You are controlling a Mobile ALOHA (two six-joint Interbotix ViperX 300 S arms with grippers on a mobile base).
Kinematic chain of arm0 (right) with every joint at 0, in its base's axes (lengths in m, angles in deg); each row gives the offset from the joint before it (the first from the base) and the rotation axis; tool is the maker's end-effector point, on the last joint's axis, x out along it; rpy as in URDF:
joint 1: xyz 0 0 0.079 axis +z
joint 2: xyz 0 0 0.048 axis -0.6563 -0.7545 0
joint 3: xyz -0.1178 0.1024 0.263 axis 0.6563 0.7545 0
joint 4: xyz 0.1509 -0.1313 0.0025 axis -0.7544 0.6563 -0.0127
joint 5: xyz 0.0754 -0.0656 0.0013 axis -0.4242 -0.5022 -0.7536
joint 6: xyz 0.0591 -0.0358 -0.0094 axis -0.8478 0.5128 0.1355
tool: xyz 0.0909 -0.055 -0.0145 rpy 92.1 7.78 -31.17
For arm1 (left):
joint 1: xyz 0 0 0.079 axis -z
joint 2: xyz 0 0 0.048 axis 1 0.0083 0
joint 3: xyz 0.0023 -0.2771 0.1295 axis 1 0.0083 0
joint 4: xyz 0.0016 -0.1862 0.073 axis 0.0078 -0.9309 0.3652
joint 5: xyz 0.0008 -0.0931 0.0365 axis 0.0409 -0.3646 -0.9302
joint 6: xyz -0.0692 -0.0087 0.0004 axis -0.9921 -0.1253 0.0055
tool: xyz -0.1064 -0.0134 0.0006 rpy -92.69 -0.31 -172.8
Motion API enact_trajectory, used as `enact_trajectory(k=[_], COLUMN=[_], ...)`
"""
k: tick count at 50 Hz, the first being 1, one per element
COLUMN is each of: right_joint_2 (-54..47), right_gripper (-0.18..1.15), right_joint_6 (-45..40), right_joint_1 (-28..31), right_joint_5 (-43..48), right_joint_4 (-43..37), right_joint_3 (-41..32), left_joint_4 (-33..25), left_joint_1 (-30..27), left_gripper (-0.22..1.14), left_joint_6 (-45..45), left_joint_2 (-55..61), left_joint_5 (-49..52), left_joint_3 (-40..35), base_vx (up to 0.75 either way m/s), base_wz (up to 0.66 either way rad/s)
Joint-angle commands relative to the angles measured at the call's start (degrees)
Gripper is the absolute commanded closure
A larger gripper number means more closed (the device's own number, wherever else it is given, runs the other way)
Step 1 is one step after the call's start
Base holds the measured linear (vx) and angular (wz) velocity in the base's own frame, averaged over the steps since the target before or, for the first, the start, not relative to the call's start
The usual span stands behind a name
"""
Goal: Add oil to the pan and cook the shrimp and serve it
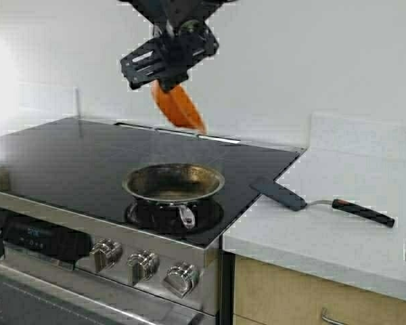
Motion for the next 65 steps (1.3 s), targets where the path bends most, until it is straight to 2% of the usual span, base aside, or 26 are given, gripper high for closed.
enact_trajectory(k=[1, 12, 22, 35, 41, 54, 65], right_joint_2=[0.35, -1.58, -4.66, -6.94, -8.00, -10.81, -12.30], right_gripper=[0.92, 0.92, 0.92, 0.92, 0.92, 0.92, 0.92], right_joint_6=[-3.52, -8.53, -13.36, -16.61, -17.84, -20.48, -22.50], right_joint_1=[-2.37, -5.71, -10.37, -16.44, -19.60, -24.96, -28.74], right_joint_5=[-4.83, -12.66, -25.05, -34.63, -45.00, -60.56, -67.94], right_joint_4=[0.79, 2.46, 2.72, 2.46, 2.20, 0.88, -1.93], right_joint_3=[-1.76, -2.55, -5.98, -7.91, -8.96, -10.37, -10.02], left_joint_4=[0.00, 0.00, 0.00, 0.00, 0.00, 0.00, 0.00], left_joint_1=[-0.09, -0.09, -0.09, -0.09, -0.09, -0.09, -0.09], left_gripper=[0.89, 0.89, 0.89, 0.89, 0.89, 0.89, 0.89], left_joint_6=[0.00, 0.00, 0.00, 0.00, 0.00, 0.00, 0.00], left_joint_2=[0.18, 0.18, 0.18, 0.18, 0.18, 0.18, 0.18], left_joint_5=[-0.26, -0.26, -0.18, -0.18, -0.18, -0.18, -0.18], left_joint_3=[-0.44, -0.44, -0.44, -0.35, -0.35, -0.26, -0.26], base_vx=[0.00, 0.00, 0.00, 0.00, 0.00, 0.00, 0.00], base_wz=[0.00, 0.00, 0.00, 0.00, 0.00, 0.00, 0.00])
